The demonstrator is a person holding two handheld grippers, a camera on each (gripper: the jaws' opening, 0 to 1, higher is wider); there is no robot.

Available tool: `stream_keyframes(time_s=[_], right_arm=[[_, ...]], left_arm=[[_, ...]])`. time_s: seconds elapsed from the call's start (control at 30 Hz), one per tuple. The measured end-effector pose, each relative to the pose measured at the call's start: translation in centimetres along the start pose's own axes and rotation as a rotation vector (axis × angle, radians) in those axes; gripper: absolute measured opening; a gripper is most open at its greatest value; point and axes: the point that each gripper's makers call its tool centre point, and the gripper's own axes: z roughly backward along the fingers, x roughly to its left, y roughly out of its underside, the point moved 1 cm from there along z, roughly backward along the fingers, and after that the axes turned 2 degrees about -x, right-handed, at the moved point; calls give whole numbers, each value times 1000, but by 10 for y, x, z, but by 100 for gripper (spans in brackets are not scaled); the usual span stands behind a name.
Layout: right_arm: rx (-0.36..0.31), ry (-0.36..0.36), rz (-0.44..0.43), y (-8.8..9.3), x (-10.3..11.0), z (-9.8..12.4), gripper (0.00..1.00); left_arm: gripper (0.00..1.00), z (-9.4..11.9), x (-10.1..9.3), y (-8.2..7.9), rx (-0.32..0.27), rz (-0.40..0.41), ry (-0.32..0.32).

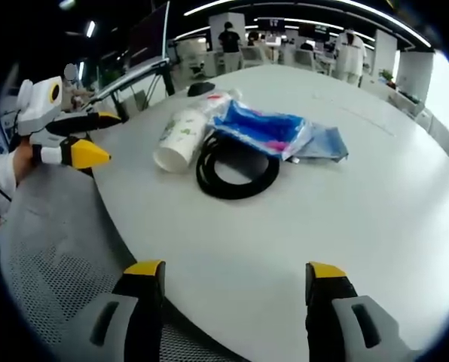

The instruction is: Arrange the tabletop items into an orderly group along one side of the table until the central work area is clear of visible clutter.

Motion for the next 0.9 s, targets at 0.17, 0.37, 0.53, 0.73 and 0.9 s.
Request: stream_keyframes(time_s=[0.17,0.37,0.53,0.73,0.9], right_arm=[[-5,-4,-13,-1,-1,0,77],[-7,-9,-26,-1,-1,0,76],[-1,-17,-23,-1,0,-1,75],[-7,-30,-27,-3,2,-2,74],[-9,-33,-23,-4,2,-2,74]], left_arm=[[84,0,1,-1,-5,15,-4],[84,0,4,-1,-6,27,-12],[85,1,4,-4,-18,67,1],[86,1,4,-7,-38,103,11],[86,0,5,-5,-25,97,5]])
